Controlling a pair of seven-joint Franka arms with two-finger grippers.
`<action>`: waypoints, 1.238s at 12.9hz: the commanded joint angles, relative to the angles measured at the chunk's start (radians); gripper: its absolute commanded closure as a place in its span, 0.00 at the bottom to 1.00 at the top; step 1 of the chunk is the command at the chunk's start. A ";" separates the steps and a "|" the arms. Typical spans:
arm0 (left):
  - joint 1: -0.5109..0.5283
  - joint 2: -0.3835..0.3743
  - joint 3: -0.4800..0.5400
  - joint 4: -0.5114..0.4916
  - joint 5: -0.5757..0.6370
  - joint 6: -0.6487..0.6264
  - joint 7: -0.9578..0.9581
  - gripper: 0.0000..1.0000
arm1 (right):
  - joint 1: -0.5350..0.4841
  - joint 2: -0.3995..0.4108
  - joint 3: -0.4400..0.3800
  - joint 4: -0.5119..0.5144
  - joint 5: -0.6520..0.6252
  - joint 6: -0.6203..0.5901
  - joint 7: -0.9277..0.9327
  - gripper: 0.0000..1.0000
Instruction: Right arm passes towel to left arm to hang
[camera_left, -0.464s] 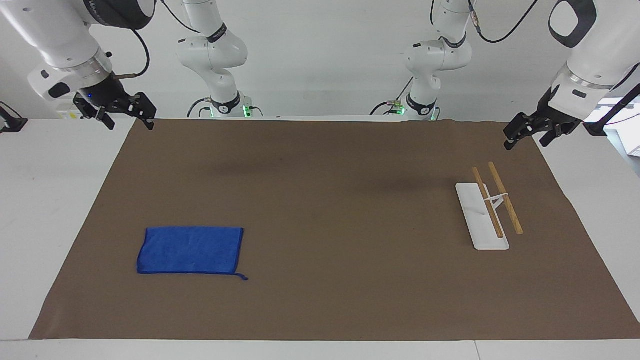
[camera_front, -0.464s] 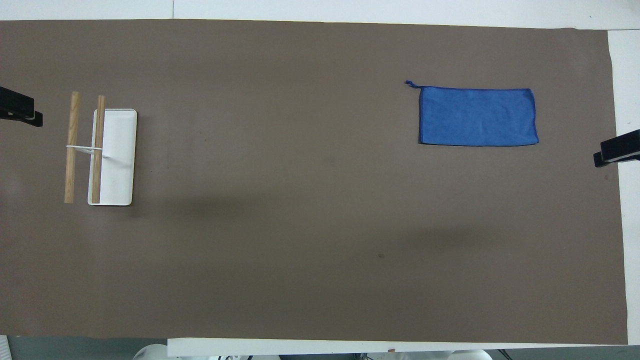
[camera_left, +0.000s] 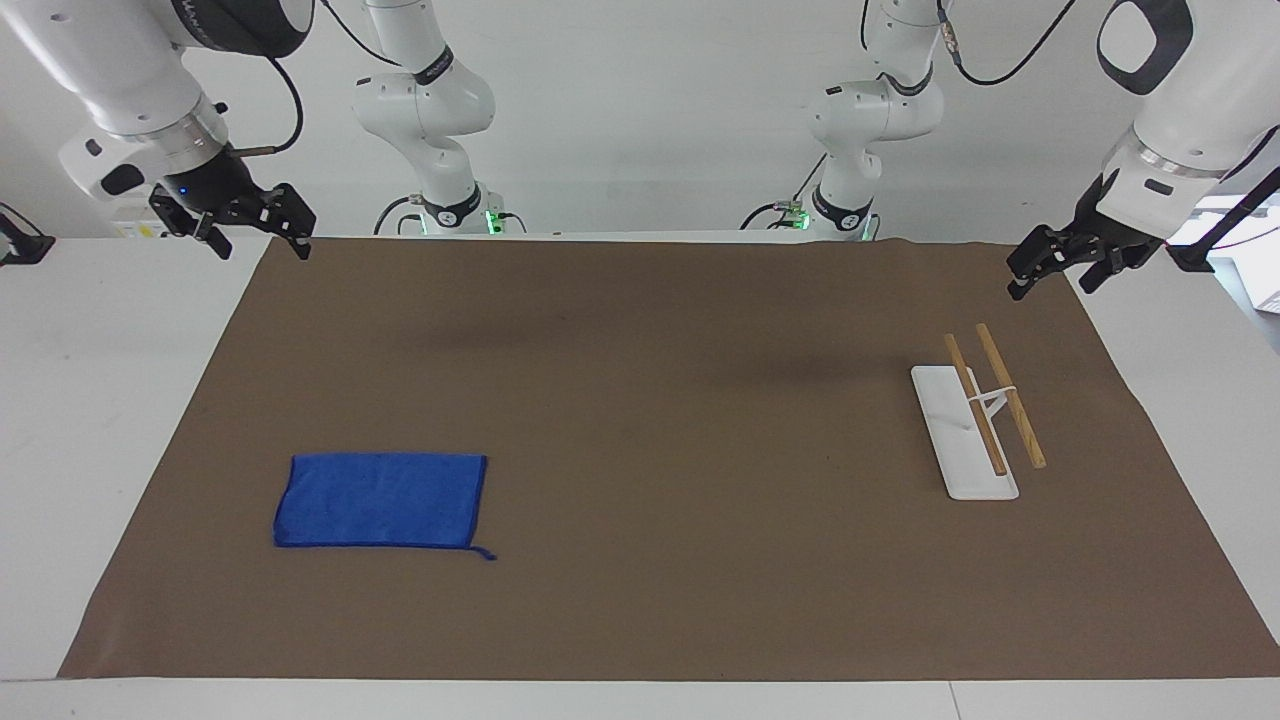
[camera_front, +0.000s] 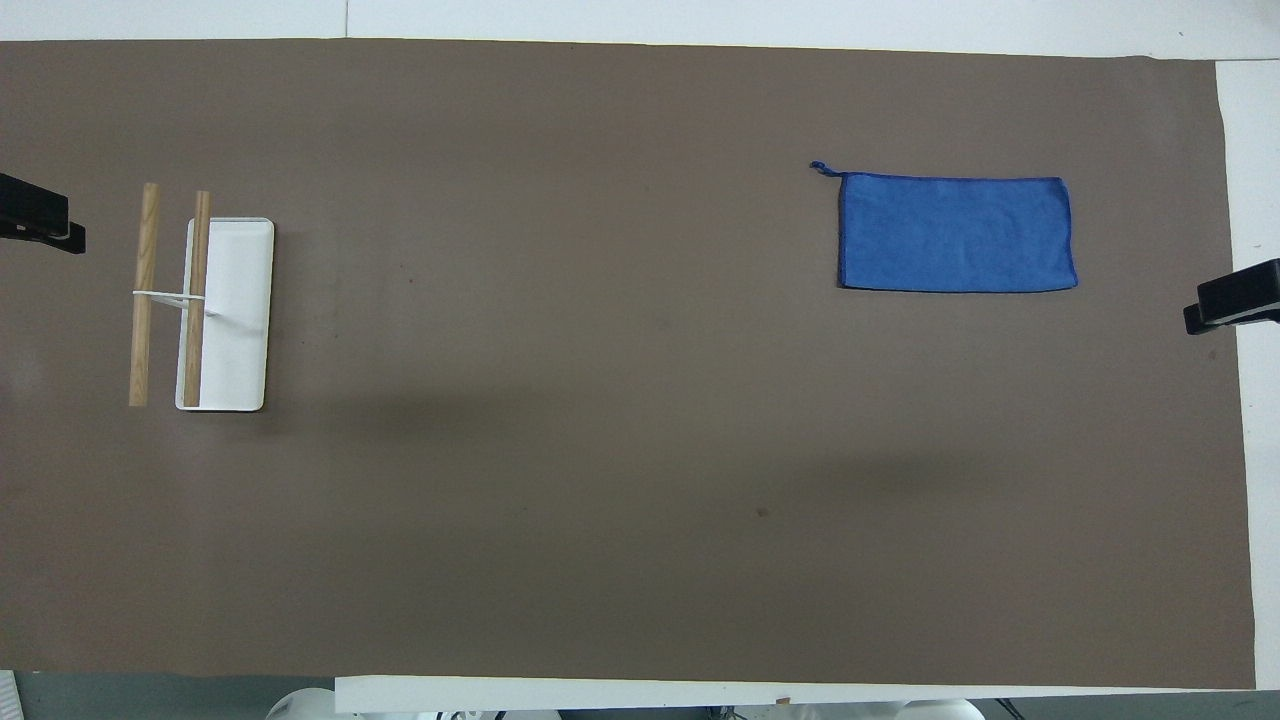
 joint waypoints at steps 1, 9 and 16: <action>0.000 -0.016 0.003 -0.017 -0.008 0.004 -0.012 0.00 | 0.002 -0.025 0.004 -0.037 0.000 0.045 -0.005 0.00; 0.000 -0.016 0.003 -0.017 -0.008 0.004 -0.012 0.00 | 0.048 0.308 0.035 -0.103 0.053 0.591 0.078 0.00; 0.000 -0.016 0.003 -0.017 -0.008 0.004 -0.012 0.00 | 0.055 0.422 0.046 -0.236 0.057 0.802 0.050 0.13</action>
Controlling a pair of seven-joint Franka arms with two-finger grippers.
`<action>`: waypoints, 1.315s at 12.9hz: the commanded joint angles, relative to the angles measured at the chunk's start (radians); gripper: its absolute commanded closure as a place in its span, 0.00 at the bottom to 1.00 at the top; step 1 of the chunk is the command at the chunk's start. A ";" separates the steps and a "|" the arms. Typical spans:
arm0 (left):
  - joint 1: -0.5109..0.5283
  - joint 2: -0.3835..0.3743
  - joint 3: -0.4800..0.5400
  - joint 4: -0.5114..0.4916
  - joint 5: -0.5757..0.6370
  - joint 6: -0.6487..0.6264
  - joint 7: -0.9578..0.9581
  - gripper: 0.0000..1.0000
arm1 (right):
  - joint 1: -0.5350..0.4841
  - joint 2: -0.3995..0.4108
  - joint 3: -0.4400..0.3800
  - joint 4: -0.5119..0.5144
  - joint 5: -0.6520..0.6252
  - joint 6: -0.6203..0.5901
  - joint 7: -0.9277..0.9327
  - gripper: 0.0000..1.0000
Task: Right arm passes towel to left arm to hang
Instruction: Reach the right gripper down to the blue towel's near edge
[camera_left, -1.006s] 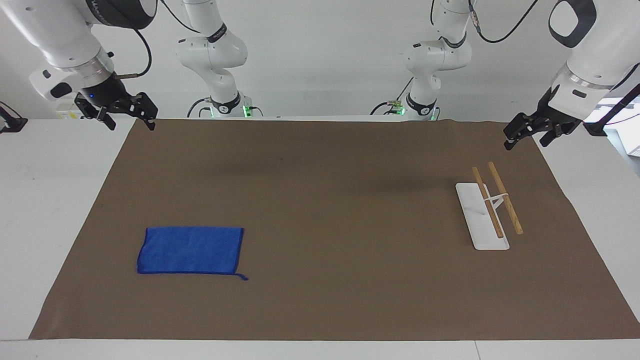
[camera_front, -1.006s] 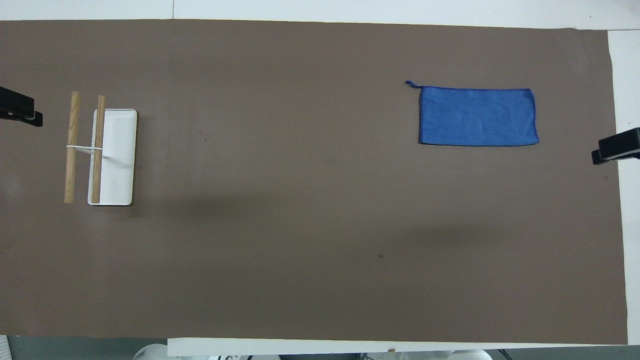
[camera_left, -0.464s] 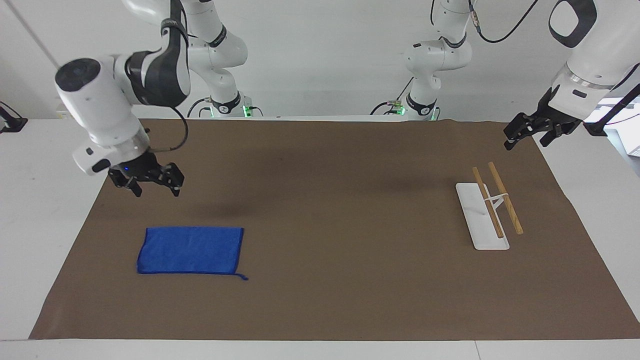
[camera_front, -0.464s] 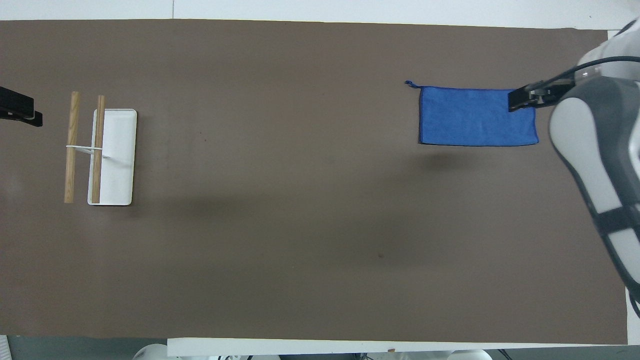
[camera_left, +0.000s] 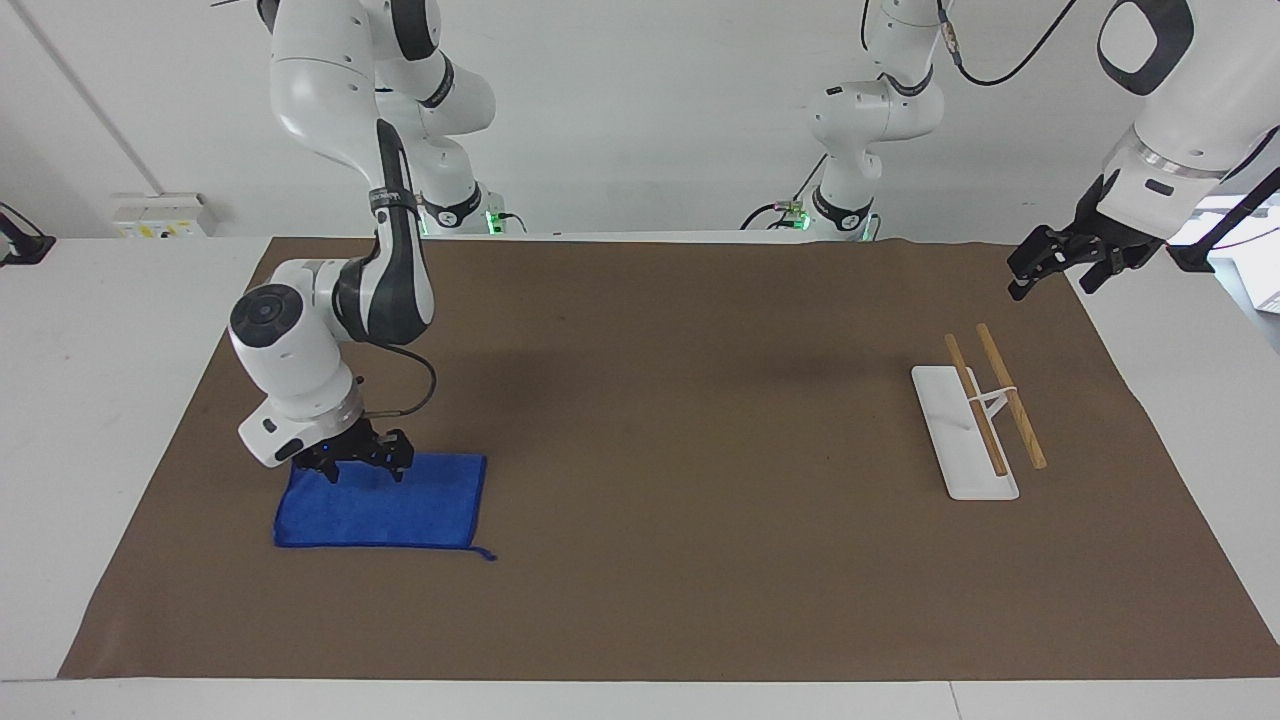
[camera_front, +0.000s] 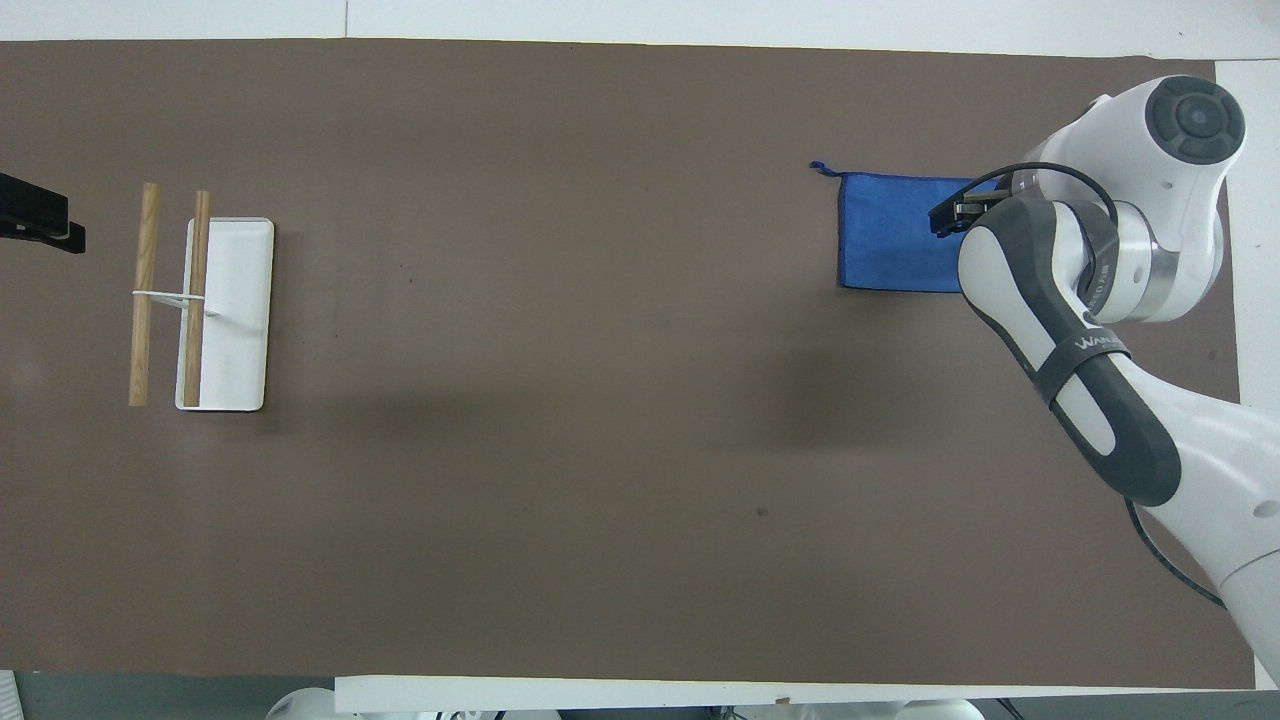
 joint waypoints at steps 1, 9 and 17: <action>0.000 -0.016 0.003 -0.017 -0.008 0.004 -0.011 0.00 | -0.010 -0.038 0.008 -0.064 0.017 0.006 -0.064 0.18; 0.000 -0.016 0.003 -0.017 -0.008 0.004 -0.011 0.00 | -0.019 -0.029 0.006 -0.115 0.097 0.017 -0.213 0.23; 0.000 -0.016 0.003 -0.017 -0.008 0.004 -0.011 0.00 | -0.045 -0.034 0.006 -0.145 0.097 0.020 -0.221 0.35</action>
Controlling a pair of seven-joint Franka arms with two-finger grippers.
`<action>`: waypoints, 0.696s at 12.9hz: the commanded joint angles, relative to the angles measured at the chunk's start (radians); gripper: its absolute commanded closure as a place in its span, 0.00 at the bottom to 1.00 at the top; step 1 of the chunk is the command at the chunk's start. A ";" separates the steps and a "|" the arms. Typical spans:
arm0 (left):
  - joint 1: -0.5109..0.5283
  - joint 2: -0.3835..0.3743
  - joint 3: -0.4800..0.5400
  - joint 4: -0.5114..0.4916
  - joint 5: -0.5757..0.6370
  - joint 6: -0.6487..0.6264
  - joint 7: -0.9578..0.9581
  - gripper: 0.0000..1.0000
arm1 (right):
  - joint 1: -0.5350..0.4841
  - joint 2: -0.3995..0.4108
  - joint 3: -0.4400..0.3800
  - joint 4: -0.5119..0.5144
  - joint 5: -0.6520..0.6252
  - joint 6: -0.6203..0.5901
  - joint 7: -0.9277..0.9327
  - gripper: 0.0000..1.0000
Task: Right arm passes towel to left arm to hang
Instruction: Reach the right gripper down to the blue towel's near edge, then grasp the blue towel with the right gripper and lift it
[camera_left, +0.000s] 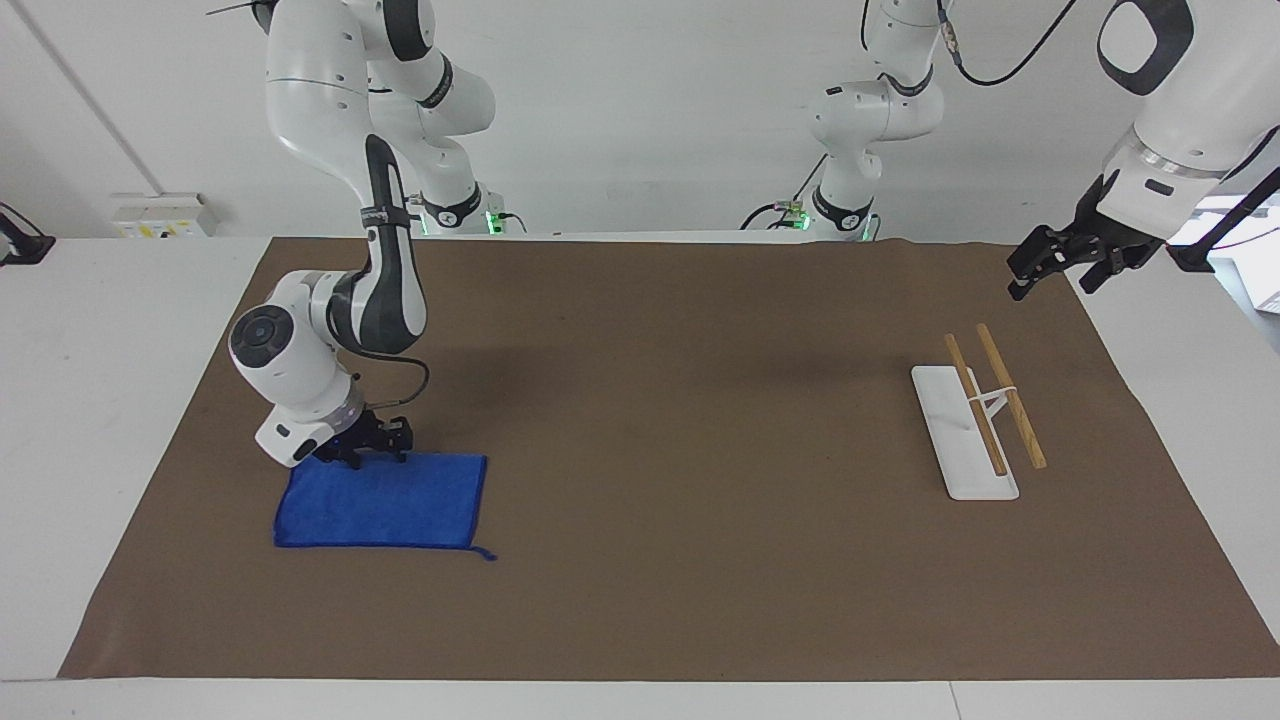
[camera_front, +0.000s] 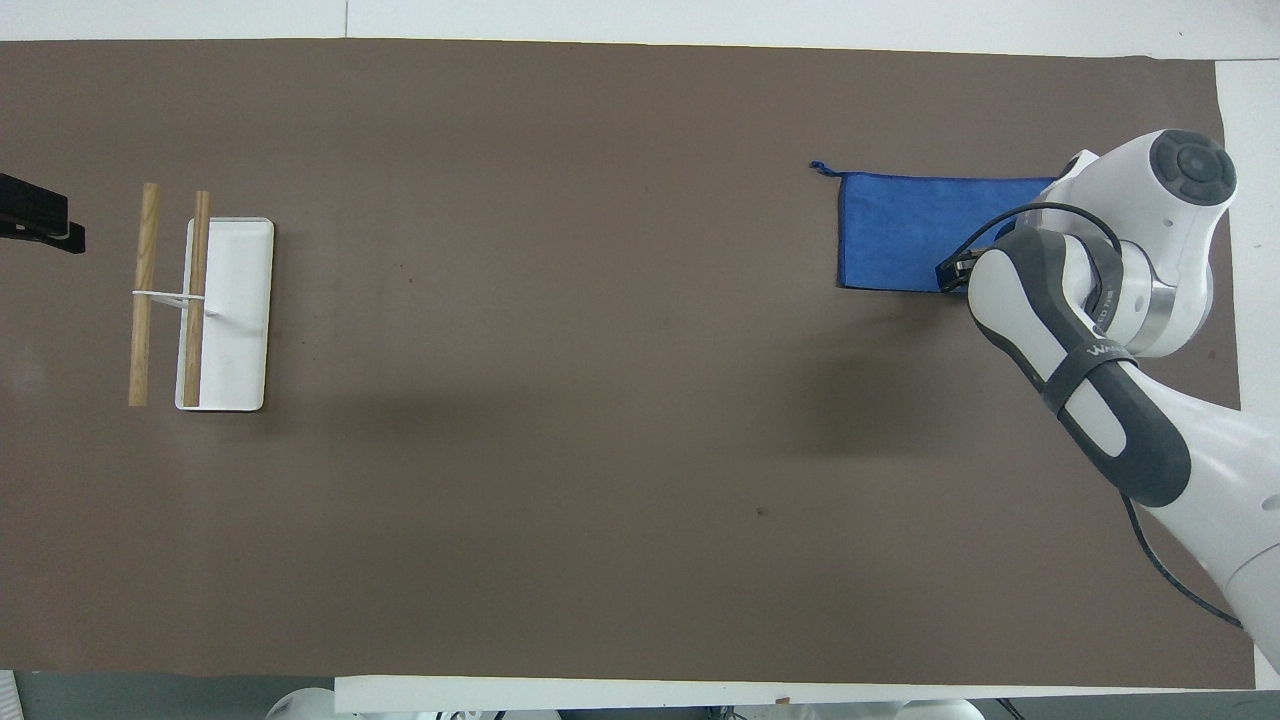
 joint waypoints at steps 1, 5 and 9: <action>0.000 -0.016 0.003 -0.017 -0.008 0.004 -0.011 0.00 | -0.005 -0.022 0.010 -0.036 0.015 0.019 -0.002 0.41; 0.000 -0.016 0.003 -0.017 -0.008 0.004 -0.011 0.00 | 0.004 -0.022 0.008 -0.027 0.010 0.018 0.003 0.96; 0.005 -0.018 0.006 -0.017 -0.008 -0.013 -0.011 0.00 | 0.007 -0.025 0.011 0.076 0.001 -0.107 -0.006 1.00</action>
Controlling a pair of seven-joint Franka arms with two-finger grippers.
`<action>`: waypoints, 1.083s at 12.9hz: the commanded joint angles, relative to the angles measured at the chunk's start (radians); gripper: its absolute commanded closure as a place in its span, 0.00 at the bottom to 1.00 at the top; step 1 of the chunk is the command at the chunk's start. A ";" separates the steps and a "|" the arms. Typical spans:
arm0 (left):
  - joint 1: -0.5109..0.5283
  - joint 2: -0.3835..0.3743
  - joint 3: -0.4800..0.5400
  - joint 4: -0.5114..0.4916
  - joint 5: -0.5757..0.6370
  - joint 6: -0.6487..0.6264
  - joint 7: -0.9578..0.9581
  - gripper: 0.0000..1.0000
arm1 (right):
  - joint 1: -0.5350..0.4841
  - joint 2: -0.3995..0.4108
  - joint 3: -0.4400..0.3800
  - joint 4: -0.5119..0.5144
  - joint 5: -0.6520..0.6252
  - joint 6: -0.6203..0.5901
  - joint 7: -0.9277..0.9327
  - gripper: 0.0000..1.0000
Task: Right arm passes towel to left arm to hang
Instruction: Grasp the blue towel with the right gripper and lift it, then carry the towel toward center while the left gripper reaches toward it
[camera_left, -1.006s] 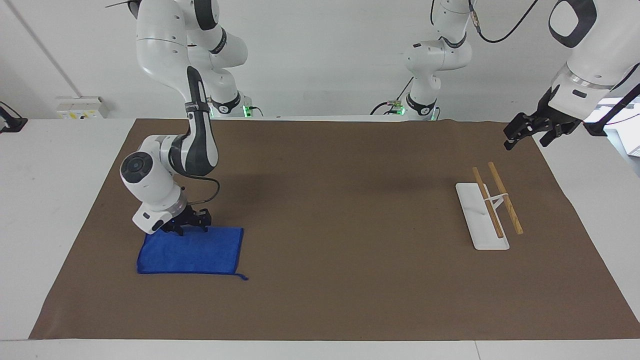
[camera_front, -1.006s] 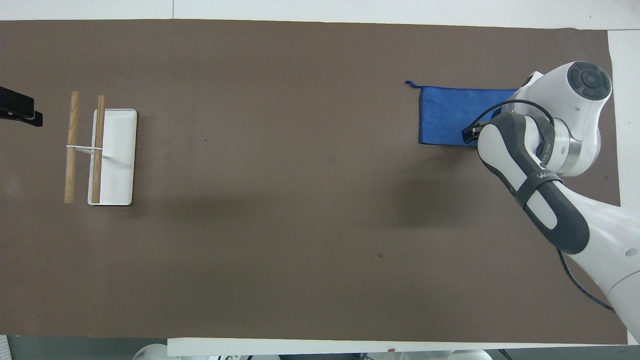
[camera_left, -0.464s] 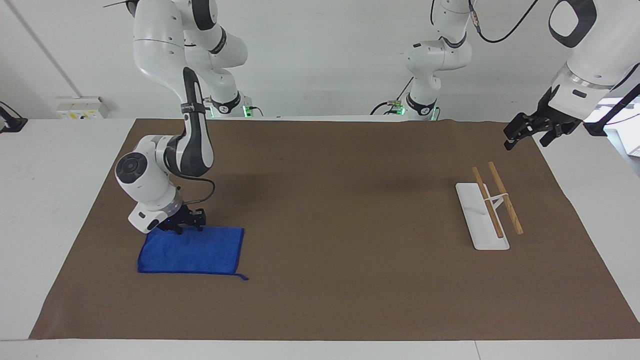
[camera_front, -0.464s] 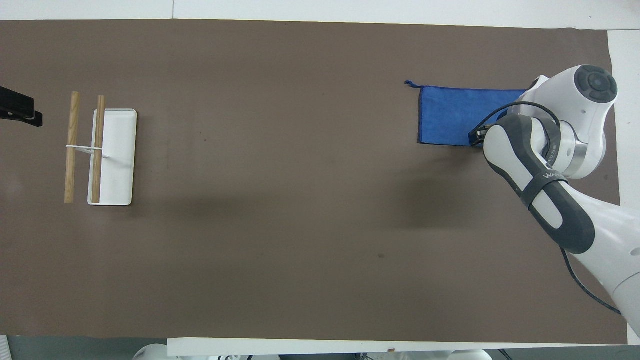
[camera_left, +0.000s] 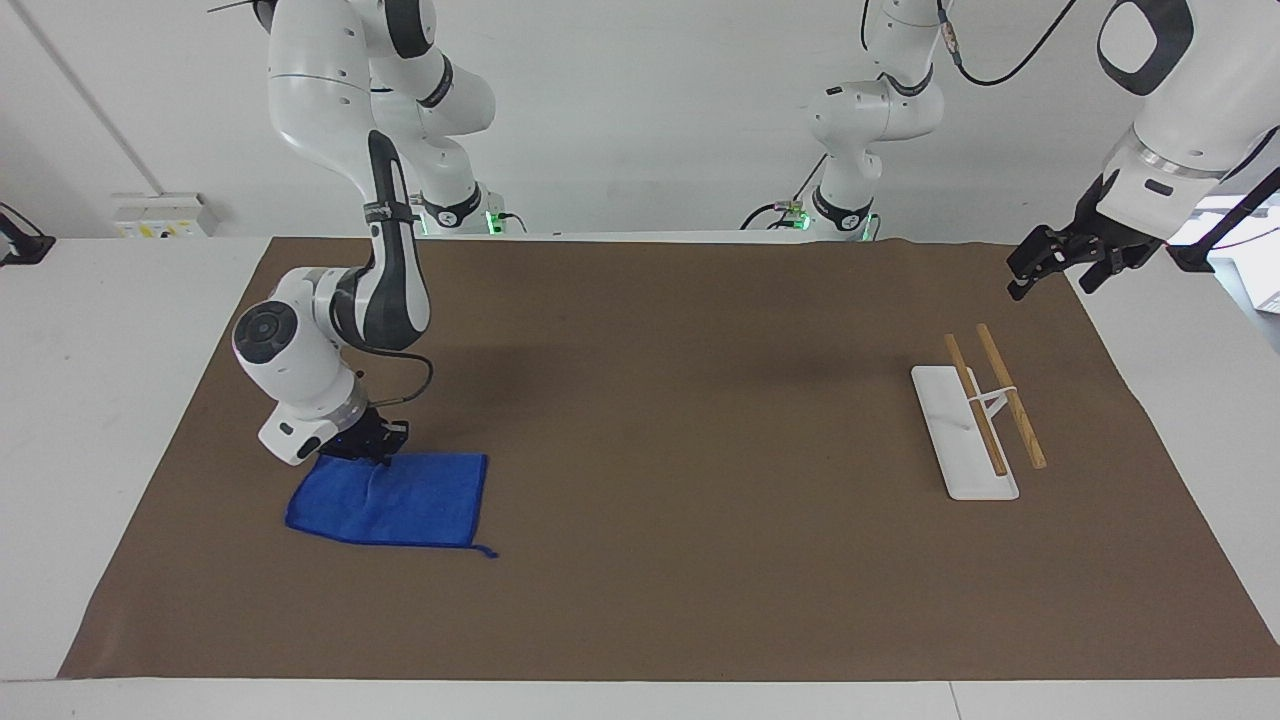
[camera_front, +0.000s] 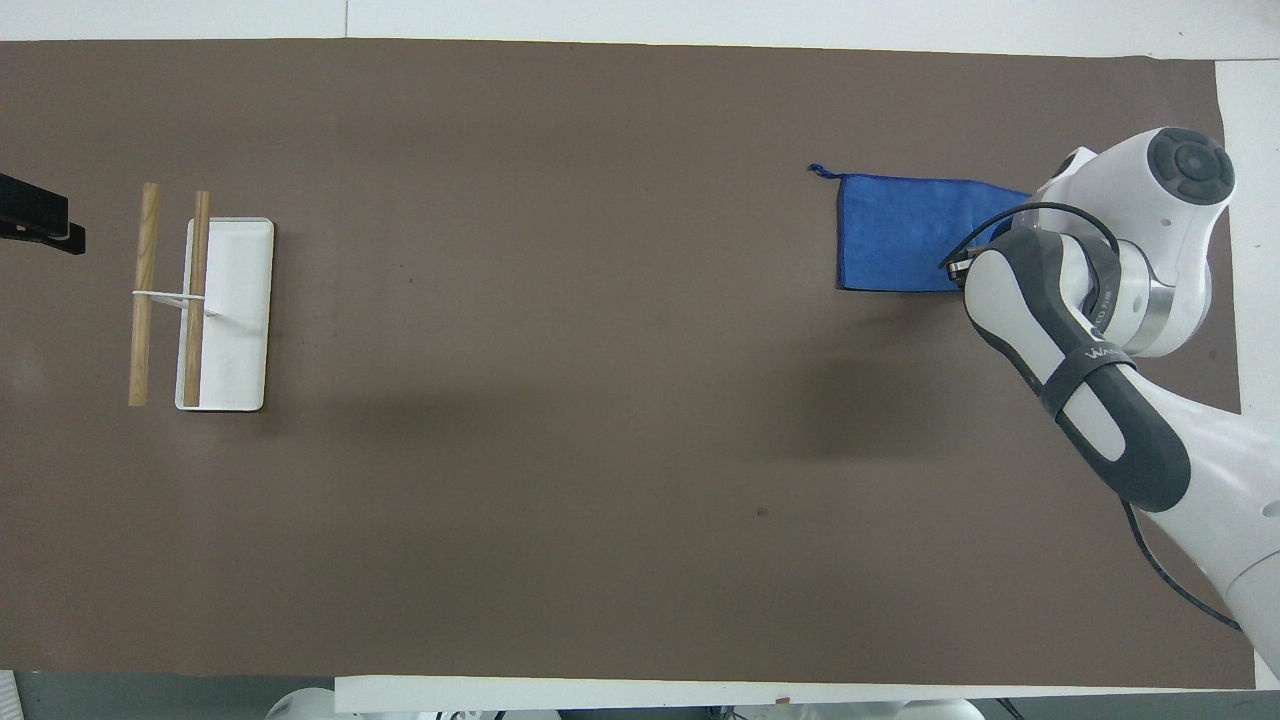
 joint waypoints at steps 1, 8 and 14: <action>0.008 -0.018 0.005 -0.017 -0.008 -0.012 -0.014 0.00 | 0.005 -0.021 0.007 0.105 0.012 -0.157 -0.001 1.00; 0.013 -0.057 0.002 -0.061 0.058 -0.083 -0.069 0.00 | 0.017 -0.151 0.109 0.266 0.400 -0.507 0.365 1.00; -0.226 -0.133 -0.008 -0.299 0.000 0.254 -0.724 0.00 | 0.207 -0.172 0.110 0.260 0.734 -0.448 0.783 1.00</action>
